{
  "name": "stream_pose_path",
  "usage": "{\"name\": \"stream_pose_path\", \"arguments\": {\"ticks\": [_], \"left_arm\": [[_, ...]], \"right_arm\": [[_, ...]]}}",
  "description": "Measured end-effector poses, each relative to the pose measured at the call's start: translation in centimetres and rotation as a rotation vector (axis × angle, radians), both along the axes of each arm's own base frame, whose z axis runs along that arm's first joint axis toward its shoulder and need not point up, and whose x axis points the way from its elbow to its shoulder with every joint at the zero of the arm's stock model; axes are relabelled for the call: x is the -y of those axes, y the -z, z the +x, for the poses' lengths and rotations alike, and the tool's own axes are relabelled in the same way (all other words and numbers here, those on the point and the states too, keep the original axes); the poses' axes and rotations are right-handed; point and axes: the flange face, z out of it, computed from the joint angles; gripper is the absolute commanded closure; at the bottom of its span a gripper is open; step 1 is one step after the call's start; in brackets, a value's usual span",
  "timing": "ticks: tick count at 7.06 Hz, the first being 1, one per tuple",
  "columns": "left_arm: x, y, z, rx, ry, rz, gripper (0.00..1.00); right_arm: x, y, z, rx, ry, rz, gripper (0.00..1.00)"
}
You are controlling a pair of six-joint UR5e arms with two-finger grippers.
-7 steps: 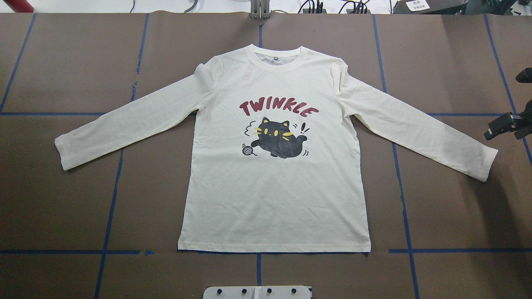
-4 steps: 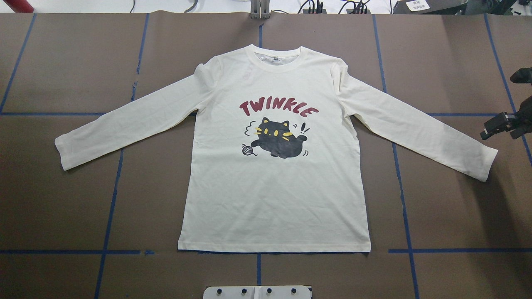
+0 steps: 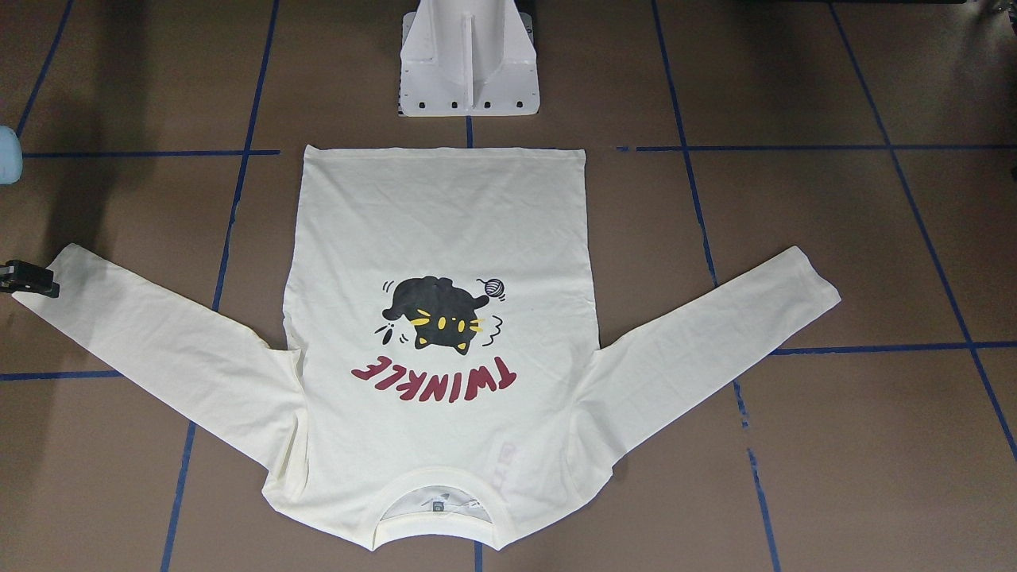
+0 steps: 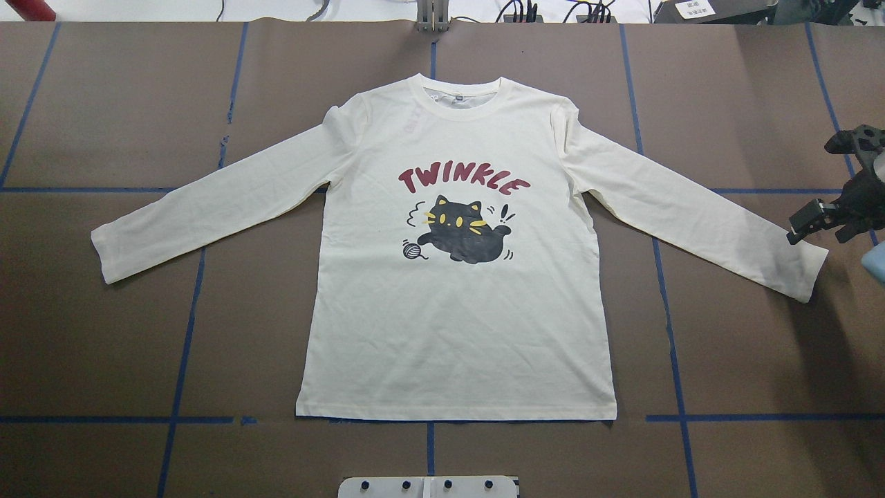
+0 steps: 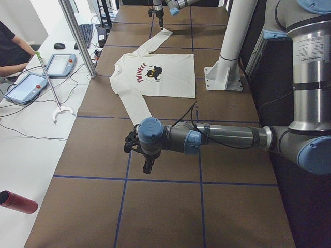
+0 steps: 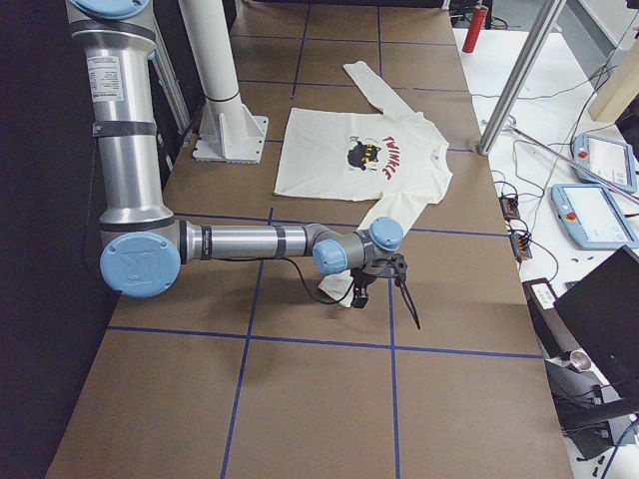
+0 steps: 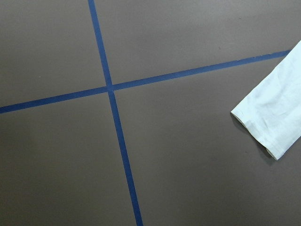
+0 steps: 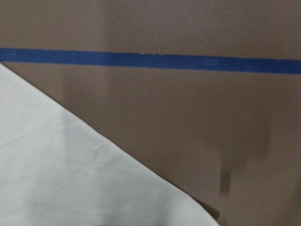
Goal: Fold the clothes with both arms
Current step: 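Move the right gripper toward the sleeve cuff nearest it, then grasp the sleeve cuff with the right gripper and fold it across the shirt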
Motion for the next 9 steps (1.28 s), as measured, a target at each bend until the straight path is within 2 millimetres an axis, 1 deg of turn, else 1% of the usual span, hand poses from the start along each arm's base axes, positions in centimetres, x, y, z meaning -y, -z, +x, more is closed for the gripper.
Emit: {"name": "stream_pose_path", "arguments": {"ticks": [3, 4, 5, 6, 7, 8, 9], "left_arm": [[0.0, 0.2, 0.0, 0.001, 0.000, 0.004, 0.00], [0.0, 0.2, 0.0, 0.000, 0.001, 0.005, 0.00], [0.0, 0.3, 0.0, 0.001, 0.001, 0.005, 0.00], [-0.1, 0.3, -0.1, 0.001, 0.001, 0.006, 0.00], [-0.1, 0.3, -0.1, 0.001, 0.001, 0.007, 0.00], [-0.1, 0.5, -0.1, 0.000, 0.002, 0.009, 0.00], [-0.1, 0.6, -0.1, -0.001, 0.003, 0.011, 0.00]], "right_arm": [[0.1, -0.8, -0.7, -0.006, 0.011, -0.016, 0.04], [0.3, -1.2, -1.0, -0.009, 0.014, -0.023, 0.07], [0.3, -1.5, -1.0, -0.012, 0.015, -0.030, 0.20], [0.1, -2.0, -1.0, -0.015, 0.015, -0.038, 0.38], [-0.1, -2.5, -0.8, -0.019, 0.015, -0.048, 0.83], [-0.2, -2.8, -0.8, -0.022, 0.012, -0.057, 1.00], [-0.4, -3.0, -0.7, -0.024, 0.009, -0.065, 1.00]]}}
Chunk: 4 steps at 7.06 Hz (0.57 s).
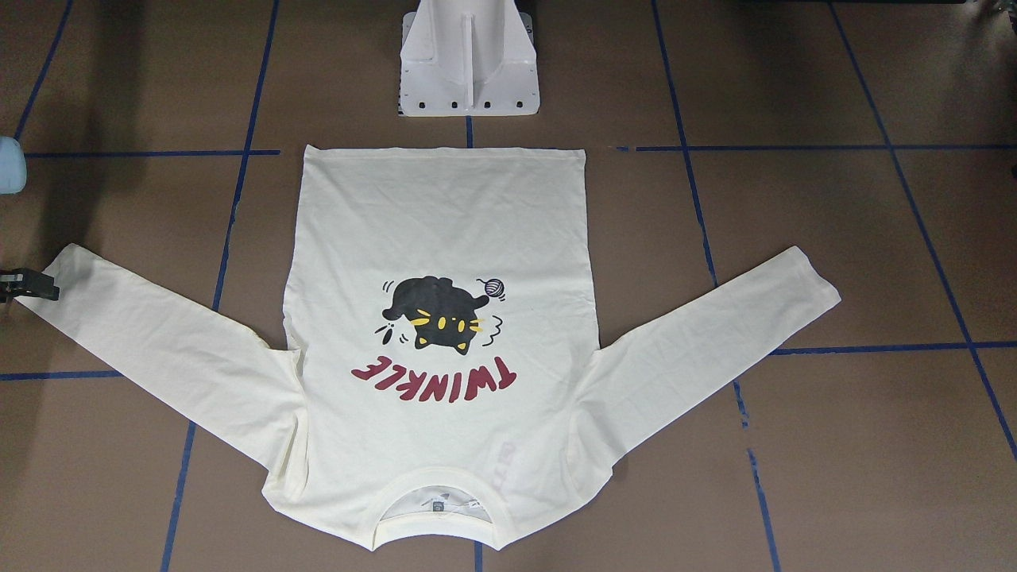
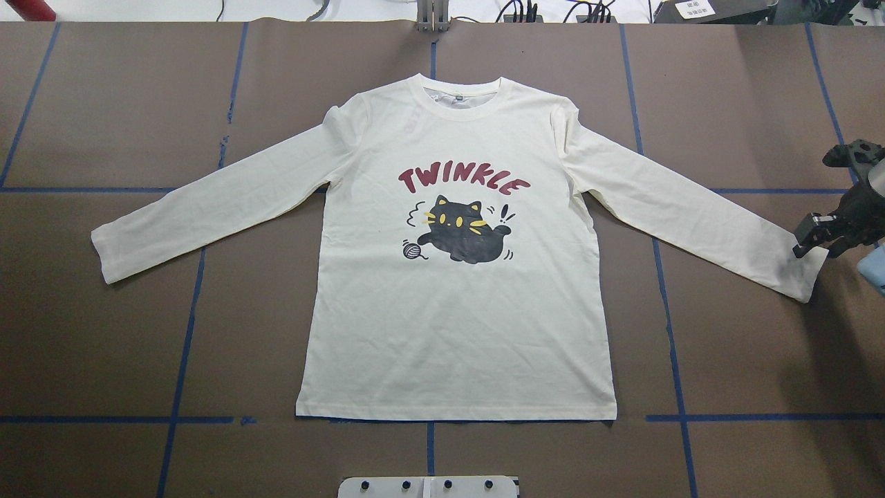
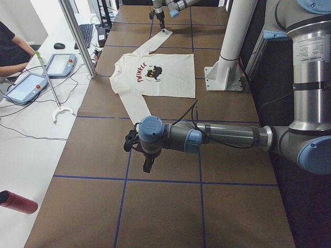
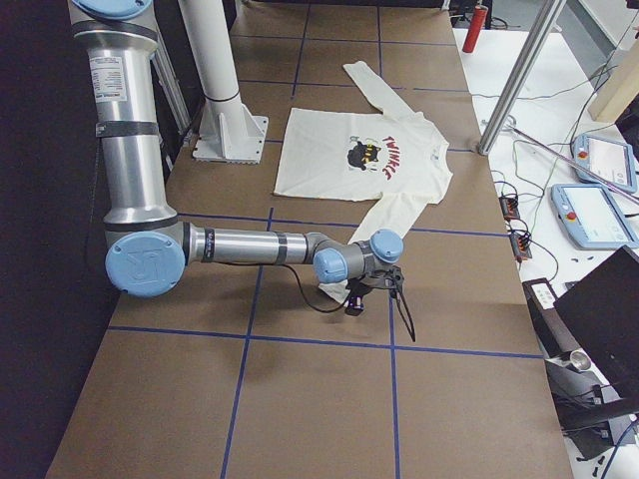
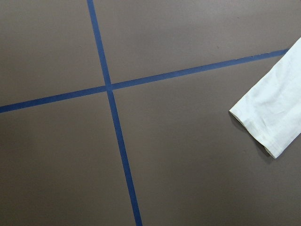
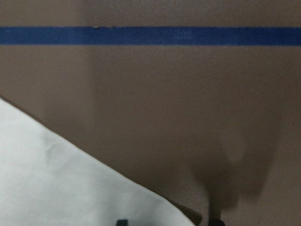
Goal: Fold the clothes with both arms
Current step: 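Grasp the sleeve cuff with the right gripper and fold it across the shirt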
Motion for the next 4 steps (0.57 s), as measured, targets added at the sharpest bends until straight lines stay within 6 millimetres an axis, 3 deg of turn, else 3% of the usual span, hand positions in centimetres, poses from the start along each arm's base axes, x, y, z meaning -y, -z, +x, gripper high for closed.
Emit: {"name": "stream_pose_path", "arguments": {"ticks": [3, 4], "left_arm": [[0.0, 0.1, 0.0, 0.000, 0.001, 0.001, 0.00], [0.0, 0.2, 0.0, 0.000, 0.001, 0.003, 0.00]], "right_arm": [[0.1, 0.8, 0.1, 0.015, -0.005, 0.006, 1.00], [0.7, 3.5, 0.2, 0.052, -0.013, 0.037, 1.00]]}}
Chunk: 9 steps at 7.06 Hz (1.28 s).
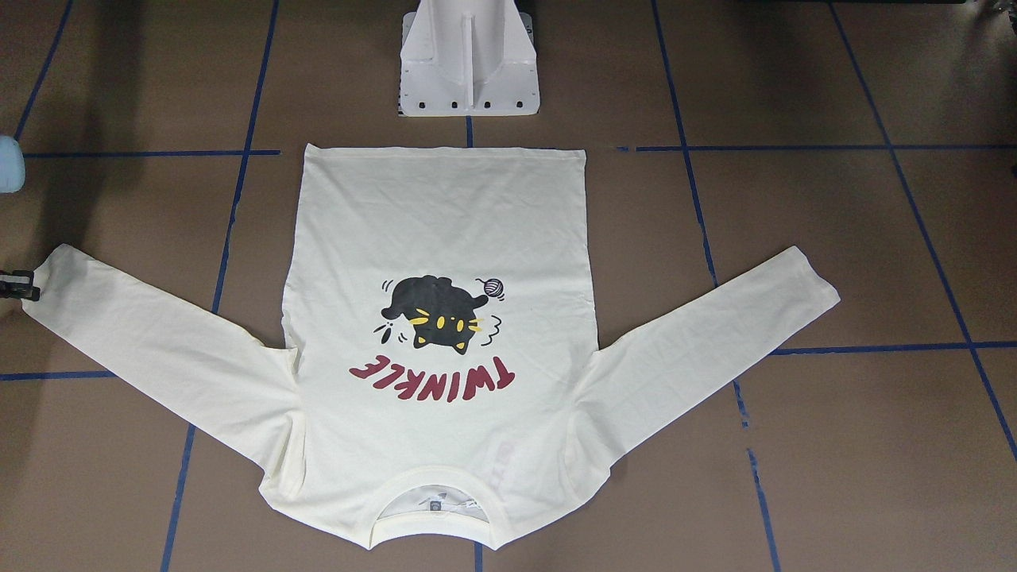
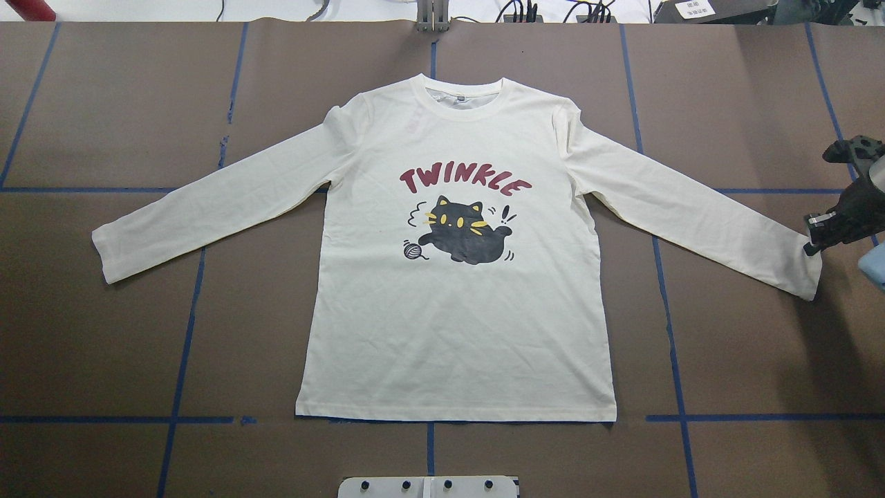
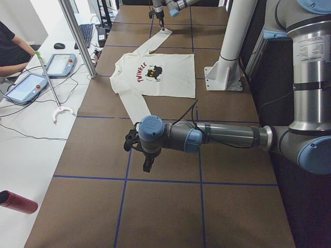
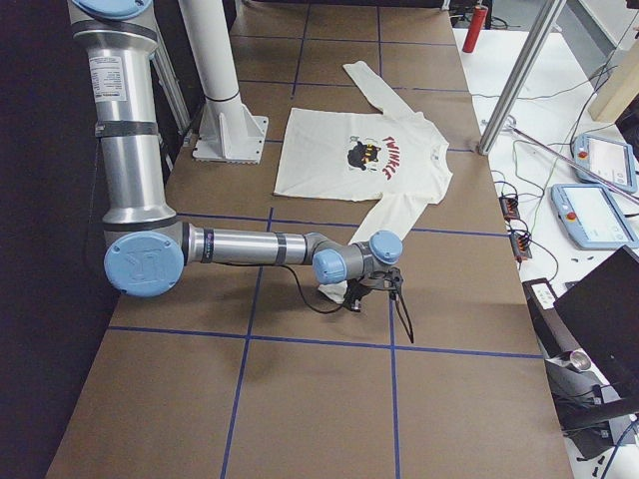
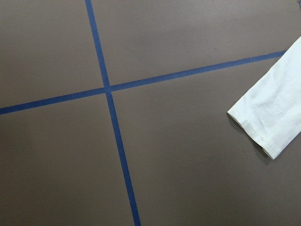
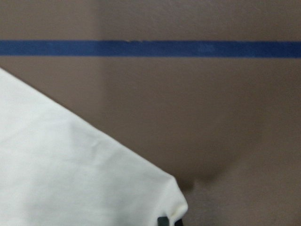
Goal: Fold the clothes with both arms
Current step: 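Grasp the sleeve cuff with the right gripper and fold it across the shirt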
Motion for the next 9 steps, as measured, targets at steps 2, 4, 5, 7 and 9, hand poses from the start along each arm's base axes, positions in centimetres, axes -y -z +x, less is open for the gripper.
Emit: {"name": "stream_pose_path", "arguments": {"ticks": [2, 4, 5, 7, 9], "left_arm": [[0.0, 0.7, 0.0, 0.000, 0.001, 0.013, 0.00], [0.1, 1.1, 0.0, -0.001, 0.001, 0.021, 0.00], [0.1, 1.3, 0.0, 0.000, 0.001, 0.025, 0.00], [0.1, 1.8, 0.0, 0.000, 0.001, 0.034, 0.00], [0.2, 2.2, 0.1, -0.002, -0.002, 0.050, 0.00]], "right_arm": [[2.2, 12.1, -1.4, 0.077, -0.101, 0.009, 1.00], [5.5, 27.3, -11.0, 0.130, -0.206, -0.095, 1.00], [7.5, 34.2, -16.7, 0.148, -0.241, -0.134, 1.00], [10.0, 47.9, -29.5, 0.186, -0.279, -0.092, 1.00], [5.0, 54.9, -44.8, 0.235, -0.410, 0.012, 0.07]]}}
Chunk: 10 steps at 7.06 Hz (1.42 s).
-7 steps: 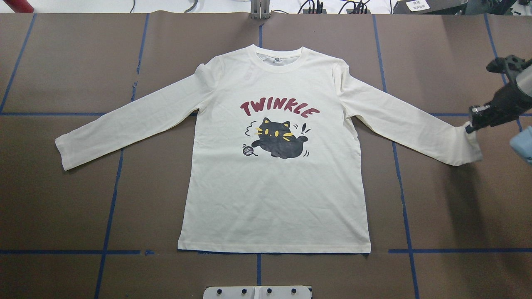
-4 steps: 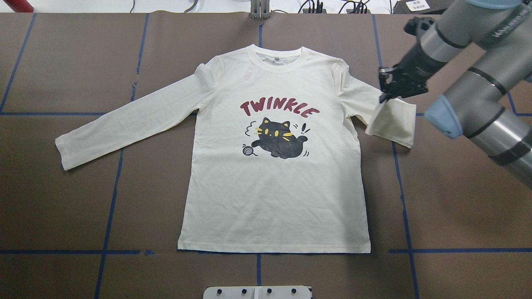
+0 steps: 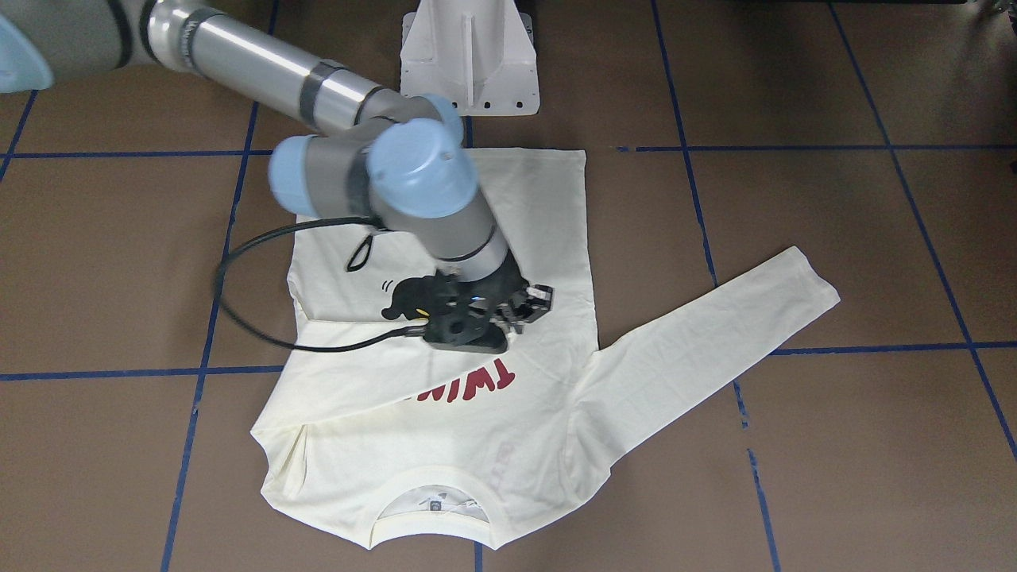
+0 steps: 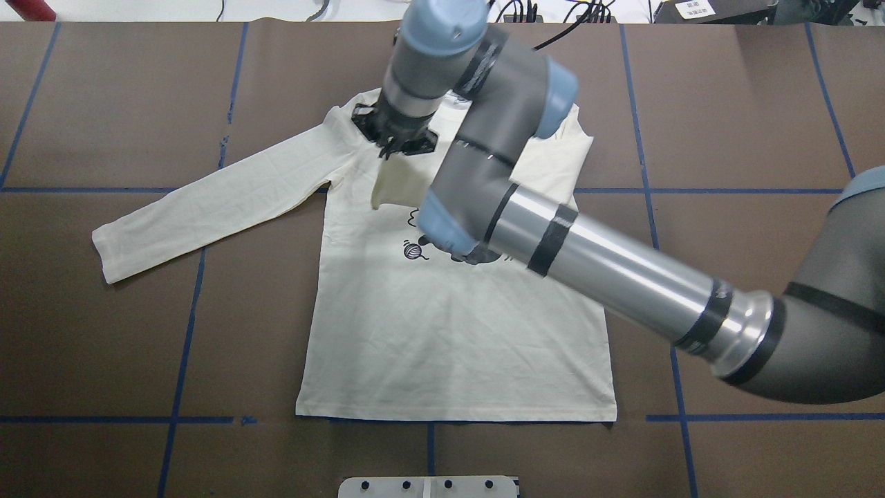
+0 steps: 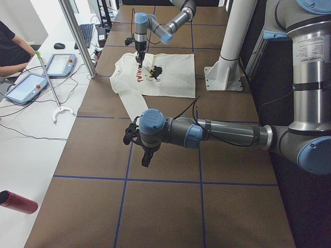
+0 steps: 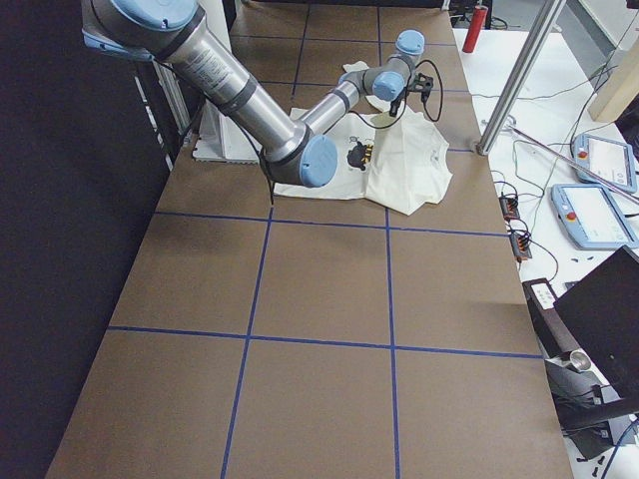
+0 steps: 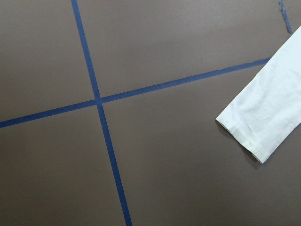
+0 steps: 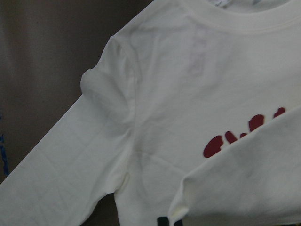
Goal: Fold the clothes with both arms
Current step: 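Grasp the sleeve cuff with the right gripper and fold it across the shirt, then release the sleeve and withdraw the right gripper while the left gripper approaches the other cuff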
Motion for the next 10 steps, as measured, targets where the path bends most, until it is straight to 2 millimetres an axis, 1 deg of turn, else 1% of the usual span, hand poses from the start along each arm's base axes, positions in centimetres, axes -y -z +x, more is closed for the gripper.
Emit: {"name": "stream_pose_path", "arguments": {"ticks": [1, 2, 3, 4, 5, 6, 7, 8, 9, 10], "left_arm": [[0.1, 0.4, 0.1, -0.004, -0.003, 0.024, 0.00], [0.3, 1.0, 0.4, -0.022, -0.007, 0.056, 0.00], [0.4, 1.7, 1.4, -0.058, -0.011, 0.068, 0.00], [0.7, 2.4, 3.7, -0.091, -0.011, 0.040, 0.00], [1.2, 2.4, 6.8, -0.115, 0.007, -0.025, 0.00], [2.1, 1.7, 10.6, -0.108, 0.039, -0.104, 0.00], [3.0, 0.9, 15.3, -0.061, 0.071, -0.152, 0.04], [3.6, -0.1, 19.6, -0.005, 0.103, -0.169, 0.10], [4.3, -0.9, 22.9, 0.034, 0.119, -0.170, 0.16], [4.9, -1.4, 25.3, 0.052, 0.115, -0.172, 0.18]], "right_arm": [[-3.2, 1.2, -5.0, 0.000, -0.060, 0.038, 0.02], [-4.9, 2.3, -7.6, -0.001, -0.087, 0.054, 0.01], [-5.9, 3.3, -8.5, 0.007, -0.100, 0.058, 0.01], [-6.2, 4.0, -7.6, 0.039, -0.120, 0.042, 0.01], [-6.2, 3.5, -4.5, 0.092, -0.130, 0.010, 0.01], [-6.3, 0.6, 0.7, 0.139, -0.104, -0.026, 0.01], [-6.8, -3.7, 6.2, 0.158, -0.077, -0.055, 0.01], [-7.5, -8.1, 11.5, 0.160, -0.071, -0.072, 0.01], [-7.8, -12.1, 16.5, 0.152, -0.066, -0.088, 0.00], [-7.8, -15.1, 20.4, 0.142, -0.048, -0.099, 0.00]]}}
